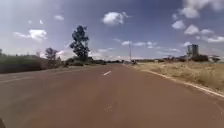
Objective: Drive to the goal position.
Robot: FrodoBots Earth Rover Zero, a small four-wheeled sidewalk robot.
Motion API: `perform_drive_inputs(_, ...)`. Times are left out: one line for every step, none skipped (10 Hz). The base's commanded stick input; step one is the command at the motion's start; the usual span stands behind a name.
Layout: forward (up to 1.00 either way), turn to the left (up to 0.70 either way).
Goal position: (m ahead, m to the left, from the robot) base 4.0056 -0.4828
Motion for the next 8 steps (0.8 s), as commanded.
perform_drive_inputs(1.0, -0.24)
perform_drive_inputs(1.0, -0.29)
perform_drive_inputs(1.0, -0.33)
perform_drive_inputs(1.0, -0.37)
perform_drive_inputs(1.0, -0.34)
perform_drive_inputs(1.0, -0.3)
perform_drive_inputs(1.0, -0.26)
perform_drive_inputs(1.0, -0.21)
